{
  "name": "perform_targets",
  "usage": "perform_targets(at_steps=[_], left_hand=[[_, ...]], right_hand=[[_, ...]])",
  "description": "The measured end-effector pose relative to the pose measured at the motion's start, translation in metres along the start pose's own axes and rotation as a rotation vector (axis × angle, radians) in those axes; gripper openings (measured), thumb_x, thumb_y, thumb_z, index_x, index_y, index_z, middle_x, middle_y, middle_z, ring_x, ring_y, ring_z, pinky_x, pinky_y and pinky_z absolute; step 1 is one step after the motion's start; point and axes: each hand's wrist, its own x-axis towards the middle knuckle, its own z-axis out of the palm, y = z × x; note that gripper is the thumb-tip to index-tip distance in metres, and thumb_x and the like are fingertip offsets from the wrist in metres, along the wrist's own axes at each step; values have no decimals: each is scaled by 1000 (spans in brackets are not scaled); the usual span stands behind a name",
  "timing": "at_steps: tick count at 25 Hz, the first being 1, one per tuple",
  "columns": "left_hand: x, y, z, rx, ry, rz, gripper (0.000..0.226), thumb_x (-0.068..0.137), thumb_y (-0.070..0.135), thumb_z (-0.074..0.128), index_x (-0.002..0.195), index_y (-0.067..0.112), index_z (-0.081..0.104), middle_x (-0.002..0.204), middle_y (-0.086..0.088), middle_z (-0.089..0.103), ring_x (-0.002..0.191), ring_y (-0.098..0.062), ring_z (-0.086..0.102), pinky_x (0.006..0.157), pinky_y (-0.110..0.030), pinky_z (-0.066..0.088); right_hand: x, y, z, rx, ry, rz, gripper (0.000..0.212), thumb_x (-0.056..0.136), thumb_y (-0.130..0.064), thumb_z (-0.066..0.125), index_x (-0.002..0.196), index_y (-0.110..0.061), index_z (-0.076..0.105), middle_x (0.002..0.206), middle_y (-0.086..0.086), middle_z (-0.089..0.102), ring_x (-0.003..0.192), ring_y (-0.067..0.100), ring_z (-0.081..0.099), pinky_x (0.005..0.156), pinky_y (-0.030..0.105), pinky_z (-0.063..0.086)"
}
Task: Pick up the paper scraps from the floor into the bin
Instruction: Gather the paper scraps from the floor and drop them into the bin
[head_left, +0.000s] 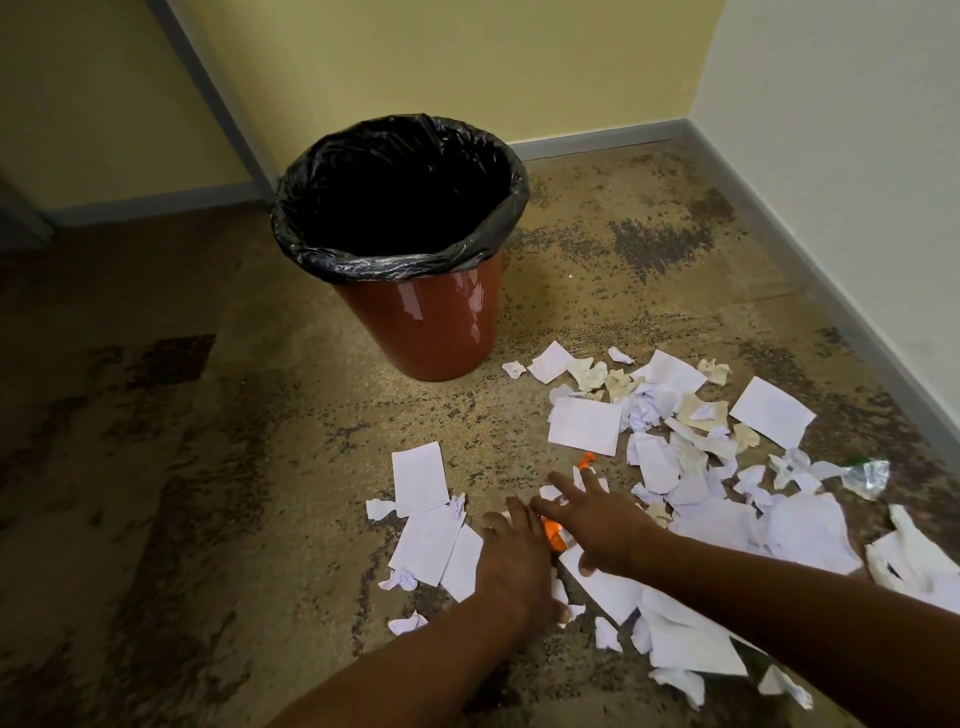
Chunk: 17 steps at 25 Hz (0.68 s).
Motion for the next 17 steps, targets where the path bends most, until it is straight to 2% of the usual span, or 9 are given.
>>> perform_targets(at_steps=[3,6,12,15,17], left_hand=[[3,10,-2,20,79,-2,92,89,52,65,149,-7,26,144,-27,35,127,-43,44,105,-46,41],[8,12,-3,-75,123,40,53,98,20,58,141,-5,41,133,-23,47,120,-34,54,95,-40,49],[15,1,2,-206,159,48,33,98,9,52,129,2,57,124,-18,56,108,-32,64,88,-38,52],[18,-2,-5,-283,175,28,24,95,10,55,115,7,68,117,-16,60,102,-32,65,84,-36,52],[20,-3,-15,-330,188,25,20,89,9,63,108,7,68,112,-15,60,100,-33,65,80,-37,52]], right_hand=[[0,6,2,-8,129,-36,70,84,-11,67,140,-30,31,148,12,31,130,38,37,82,50,55],[-2,12,5,-13,229,-71,46,92,-7,50,133,-24,40,133,14,43,115,36,49,76,47,56],[-7,14,7,50,254,-84,27,94,-16,56,121,-17,58,112,12,56,100,30,60,77,34,50],[-10,18,2,168,239,-48,26,94,-22,55,119,-14,61,113,11,58,102,26,60,79,26,44],[-12,21,-6,283,302,9,29,92,-23,58,118,-12,64,115,11,61,103,25,61,84,25,45]])
